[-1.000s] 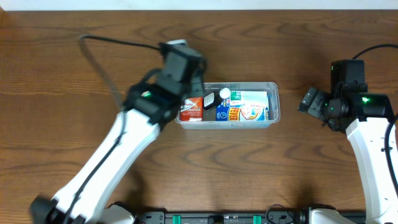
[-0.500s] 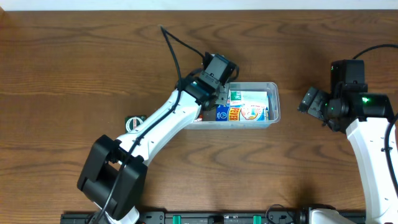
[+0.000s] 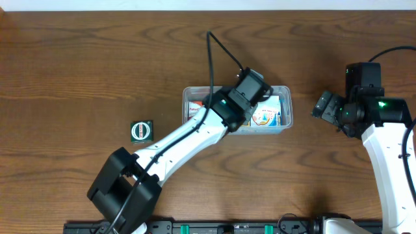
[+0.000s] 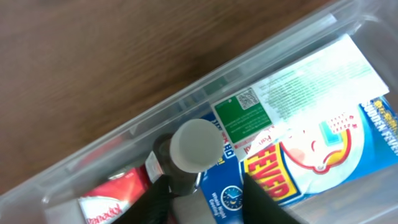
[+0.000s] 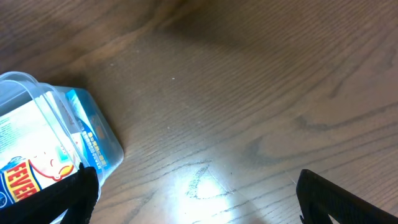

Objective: Pack container
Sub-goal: 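Push the bottle toward the container's right end, release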

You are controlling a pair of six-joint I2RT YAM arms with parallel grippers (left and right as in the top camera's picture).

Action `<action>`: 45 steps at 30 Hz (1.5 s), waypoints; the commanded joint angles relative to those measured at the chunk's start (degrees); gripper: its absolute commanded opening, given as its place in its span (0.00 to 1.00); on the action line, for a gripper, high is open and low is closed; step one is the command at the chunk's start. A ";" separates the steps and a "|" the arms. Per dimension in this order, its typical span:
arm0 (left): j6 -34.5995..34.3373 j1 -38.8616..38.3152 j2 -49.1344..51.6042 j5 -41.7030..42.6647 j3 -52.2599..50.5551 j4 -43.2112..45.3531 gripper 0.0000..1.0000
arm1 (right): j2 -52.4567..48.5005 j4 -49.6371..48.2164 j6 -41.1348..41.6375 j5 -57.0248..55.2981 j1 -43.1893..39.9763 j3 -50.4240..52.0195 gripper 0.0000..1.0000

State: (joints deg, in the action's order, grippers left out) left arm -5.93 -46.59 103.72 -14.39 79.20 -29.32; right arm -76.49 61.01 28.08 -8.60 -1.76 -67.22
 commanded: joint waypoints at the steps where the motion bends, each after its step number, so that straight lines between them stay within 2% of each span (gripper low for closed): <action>1: 3.37 -2.08 0.02 -4.42 0.22 0.13 0.21 | -0.13 0.02 0.61 -0.17 -0.37 -0.07 0.99; 3: 3.34 -3.37 0.02 -4.33 0.22 0.59 0.19 | -0.13 0.02 0.61 -0.17 -0.37 -0.07 0.99; 4: 3.34 -4.09 0.02 -4.31 0.22 1.03 0.14 | -0.13 0.02 0.61 -0.17 -0.37 -0.07 0.99; 16: 4.31 -6.49 7.39 -2.60 0.22 9.73 0.14 | -0.13 0.02 0.61 -0.17 -0.37 -0.07 0.99; 22: 6.34 -6.40 9.31 -3.39 0.22 10.80 0.14 | -0.13 0.02 0.61 -0.17 -0.37 -0.07 0.99; 26: 6.38 -5.97 9.31 -5.79 0.22 11.04 0.14 | -0.13 0.02 0.61 -0.17 -0.37 -0.07 0.99; 39: 6.36 -2.80 9.33 -6.10 0.22 10.82 0.14 | -0.13 0.02 0.61 -0.17 -0.37 -0.07 0.99; 45: 6.38 -0.92 9.33 -10.43 0.22 10.45 0.14 | -0.13 0.02 0.61 -0.17 -0.37 -0.07 0.99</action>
State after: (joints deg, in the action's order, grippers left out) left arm 0.05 -48.62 112.84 -21.06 79.20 -18.65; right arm -76.47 61.01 28.08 -8.60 -1.76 -67.22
